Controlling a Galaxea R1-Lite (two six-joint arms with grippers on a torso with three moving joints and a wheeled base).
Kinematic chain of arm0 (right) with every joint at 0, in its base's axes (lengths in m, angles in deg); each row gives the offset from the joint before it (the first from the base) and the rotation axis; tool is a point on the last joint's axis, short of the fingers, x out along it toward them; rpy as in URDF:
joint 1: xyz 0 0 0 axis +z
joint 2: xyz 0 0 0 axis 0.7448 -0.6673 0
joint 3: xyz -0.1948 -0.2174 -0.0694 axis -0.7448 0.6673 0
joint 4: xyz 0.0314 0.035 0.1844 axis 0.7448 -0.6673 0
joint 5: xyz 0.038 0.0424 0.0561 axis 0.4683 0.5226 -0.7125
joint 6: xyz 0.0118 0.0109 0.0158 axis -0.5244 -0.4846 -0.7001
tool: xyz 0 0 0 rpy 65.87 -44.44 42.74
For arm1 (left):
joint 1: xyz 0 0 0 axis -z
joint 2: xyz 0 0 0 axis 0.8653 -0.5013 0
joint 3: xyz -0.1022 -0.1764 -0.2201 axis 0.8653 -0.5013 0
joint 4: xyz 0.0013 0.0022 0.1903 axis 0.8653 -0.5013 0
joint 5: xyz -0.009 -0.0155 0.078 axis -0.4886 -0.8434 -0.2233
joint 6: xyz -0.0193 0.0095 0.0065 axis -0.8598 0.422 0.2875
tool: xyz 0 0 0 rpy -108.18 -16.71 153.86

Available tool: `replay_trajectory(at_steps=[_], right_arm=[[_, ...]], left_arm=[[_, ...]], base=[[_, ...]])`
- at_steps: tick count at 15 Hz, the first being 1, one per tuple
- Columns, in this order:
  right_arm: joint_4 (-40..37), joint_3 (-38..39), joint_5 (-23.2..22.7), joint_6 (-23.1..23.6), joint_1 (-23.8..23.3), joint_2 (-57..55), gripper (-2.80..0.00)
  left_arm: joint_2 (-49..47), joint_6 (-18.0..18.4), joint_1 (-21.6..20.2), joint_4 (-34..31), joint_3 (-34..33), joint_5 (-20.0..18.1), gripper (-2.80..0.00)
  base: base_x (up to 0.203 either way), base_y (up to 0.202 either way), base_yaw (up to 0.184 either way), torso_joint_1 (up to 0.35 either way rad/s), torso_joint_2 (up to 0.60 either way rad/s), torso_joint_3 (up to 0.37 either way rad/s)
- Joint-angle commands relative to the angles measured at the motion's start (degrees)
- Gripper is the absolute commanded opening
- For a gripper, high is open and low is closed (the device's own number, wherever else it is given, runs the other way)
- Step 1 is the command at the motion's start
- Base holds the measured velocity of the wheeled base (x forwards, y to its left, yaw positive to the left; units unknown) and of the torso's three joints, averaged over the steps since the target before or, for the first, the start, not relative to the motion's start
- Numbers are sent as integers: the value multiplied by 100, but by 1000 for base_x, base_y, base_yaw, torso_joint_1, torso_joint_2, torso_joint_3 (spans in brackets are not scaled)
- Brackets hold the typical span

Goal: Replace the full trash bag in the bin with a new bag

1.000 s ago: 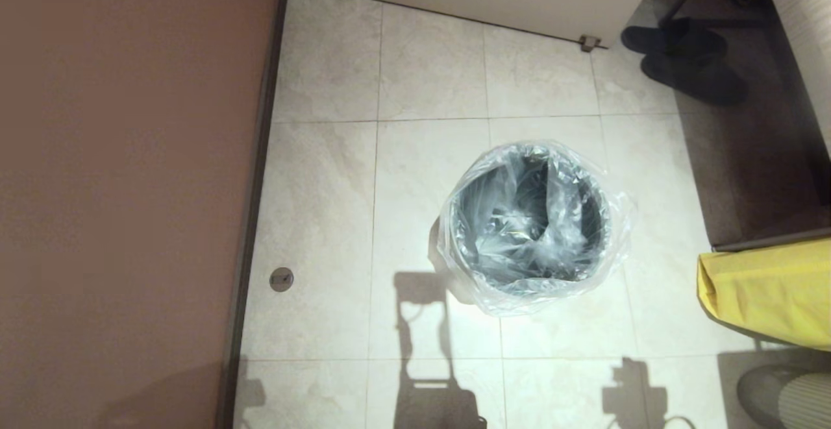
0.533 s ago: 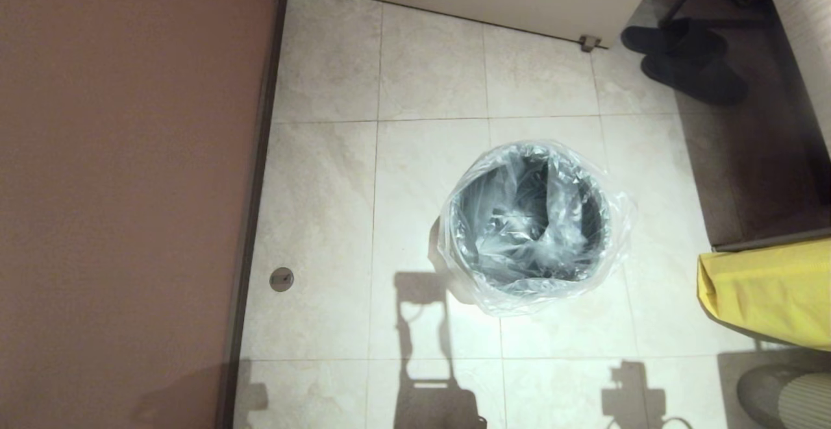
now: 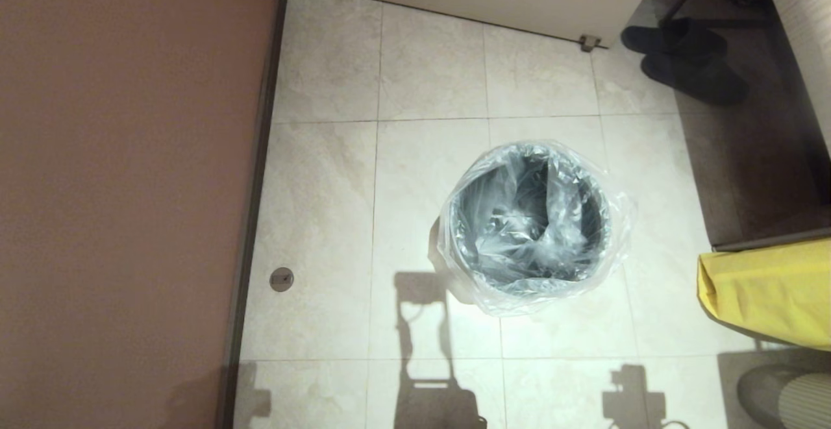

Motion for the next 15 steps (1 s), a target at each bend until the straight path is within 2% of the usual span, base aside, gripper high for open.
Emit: replay_trajectory(at_steps=[1, 4, 6, 9, 13, 15], right_arm=[[21, 125, 1, 9, 2, -11, -280], [211, 375, 8, 135, 2, -11, -280], [331, 561, -7, 233, 2, -11, -280], [357, 620, -34, 290, 2, -11, -280], [366, 620, -34, 316, 2, -11, -280], [352, 601, -26, 109, 2, -19, -280]], left_arm=[[-14, 134, 0, -23, -6, -42, -280], [-14, 484, -53, -23, -15, -237, -280], [-14, 371, -53, -4, -90, -431, -280], [-14, -87, -53, 180, -243, -447, -280], [-14, -108, -53, 188, -243, -447, -280], [-14, -148, -53, 197, -243, -447, -280]], base=[[0, 0, 0, 0, 0, 0], [0, 0, 0, 0, 0, 0], [0, 0, 0, 0, 0, 0], [0, 0, 0, 0, 0, 0], [0, 0, 0, 0, 0, 0], [0, 0, 0, 0, 0, 0]])
